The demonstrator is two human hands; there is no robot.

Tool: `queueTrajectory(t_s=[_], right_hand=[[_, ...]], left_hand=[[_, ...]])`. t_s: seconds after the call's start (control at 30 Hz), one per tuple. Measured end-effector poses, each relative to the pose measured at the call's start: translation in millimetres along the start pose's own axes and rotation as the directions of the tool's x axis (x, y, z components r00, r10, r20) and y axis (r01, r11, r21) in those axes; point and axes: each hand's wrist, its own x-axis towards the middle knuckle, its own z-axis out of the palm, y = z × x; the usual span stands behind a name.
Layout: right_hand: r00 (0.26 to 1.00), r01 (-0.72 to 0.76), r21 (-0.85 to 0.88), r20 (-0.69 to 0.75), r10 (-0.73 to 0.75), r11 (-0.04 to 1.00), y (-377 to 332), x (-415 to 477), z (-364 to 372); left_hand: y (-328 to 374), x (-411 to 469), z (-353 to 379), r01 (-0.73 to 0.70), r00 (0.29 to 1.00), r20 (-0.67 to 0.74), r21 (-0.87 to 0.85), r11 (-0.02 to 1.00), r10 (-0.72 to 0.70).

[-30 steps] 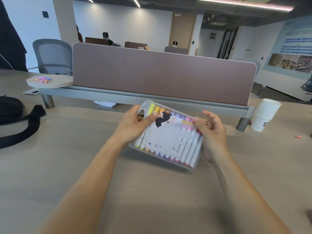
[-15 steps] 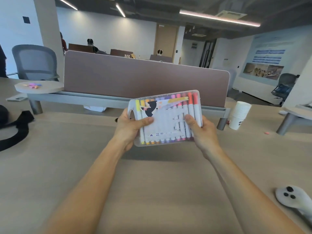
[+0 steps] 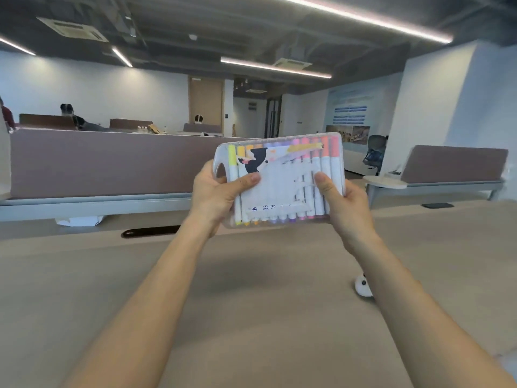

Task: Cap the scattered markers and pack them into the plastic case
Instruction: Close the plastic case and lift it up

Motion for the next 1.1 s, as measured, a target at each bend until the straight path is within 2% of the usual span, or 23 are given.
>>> queueTrajectory(t_s=[0.27,0.43,0.53,0.8,1.1], right_hand=[[0.974,-0.070,-0.008,-0.215,0.066,0.998,-19,-22,-135],[0.937,-0.115,-0.092,-0.341,0.077,0.989,-22,-37,-202],[0.912,-0.102,-0.172,-0.410,0.023,0.980,-28,-51,-233],[0.753,-0.160,-0.401,-0.641,-0.151,0.902,-60,-86,-313],[0.637,-0.275,-0.490,-0.737,-0.225,0.827,-92,-127,-379]], left_hand=[[-29,-11,124,0.089,0.959,0.274,-0.046,0.995,-0.073],[-49,-21,193,0.095,0.925,0.374,-0.047,0.994,-0.071],[-61,-30,232,0.127,0.894,0.440,-0.064,0.990,-0.086],[-78,-68,340,0.243,0.804,0.589,-0.188,0.952,-0.089],[-96,-114,430,0.374,0.681,0.727,-0.238,0.896,-0.091]])
